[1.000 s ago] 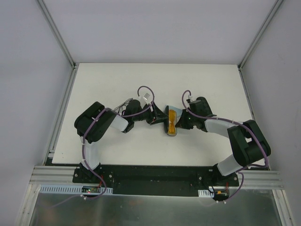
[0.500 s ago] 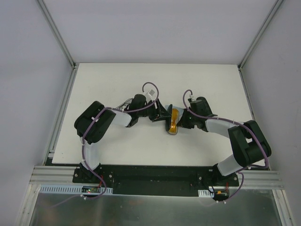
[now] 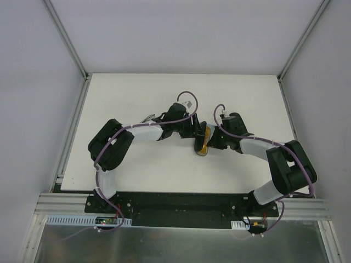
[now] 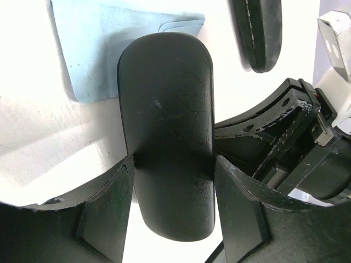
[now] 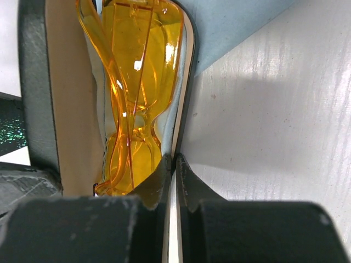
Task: Organize the sunglasses
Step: Close the case with sunglasses at the center of the board.
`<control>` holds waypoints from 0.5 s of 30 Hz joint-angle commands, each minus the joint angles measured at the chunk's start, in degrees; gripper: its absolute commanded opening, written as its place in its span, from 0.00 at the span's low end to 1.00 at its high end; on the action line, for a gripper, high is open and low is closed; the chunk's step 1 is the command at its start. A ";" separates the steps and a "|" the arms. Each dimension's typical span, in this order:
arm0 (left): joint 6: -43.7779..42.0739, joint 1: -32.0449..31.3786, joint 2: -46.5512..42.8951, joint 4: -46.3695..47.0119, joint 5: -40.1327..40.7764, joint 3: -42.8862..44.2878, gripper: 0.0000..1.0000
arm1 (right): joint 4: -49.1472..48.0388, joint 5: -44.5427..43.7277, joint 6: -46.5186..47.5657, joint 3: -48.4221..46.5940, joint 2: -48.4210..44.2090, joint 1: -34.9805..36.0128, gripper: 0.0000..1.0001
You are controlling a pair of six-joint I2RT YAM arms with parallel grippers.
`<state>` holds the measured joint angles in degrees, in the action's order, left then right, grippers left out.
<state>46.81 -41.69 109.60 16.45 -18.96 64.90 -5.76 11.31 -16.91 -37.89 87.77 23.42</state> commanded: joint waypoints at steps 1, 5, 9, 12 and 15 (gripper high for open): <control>-6.19 -3.39 3.33 -14.06 8.84 3.11 0.38 | -1.36 4.33 0.65 0.45 -2.60 1.19 0.01; -7.52 -4.19 4.65 -18.37 11.05 5.40 0.38 | -1.97 4.60 0.56 0.97 -3.30 1.19 0.01; -8.75 -4.62 5.62 -21.27 12.63 7.16 0.38 | -3.47 4.95 0.56 1.85 -4.53 1.28 0.01; -9.62 -4.89 6.15 -23.82 14.21 8.74 0.38 | -4.34 5.04 0.47 2.47 -5.50 1.19 0.01; -10.94 -5.24 6.94 -26.81 15.44 10.76 0.38 | -4.87 5.30 0.38 2.91 -5.94 1.28 0.01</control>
<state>40.38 -45.78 111.83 0.40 -9.04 74.67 -7.70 10.87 -16.91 -35.48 85.12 23.44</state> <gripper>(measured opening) 0.541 0.033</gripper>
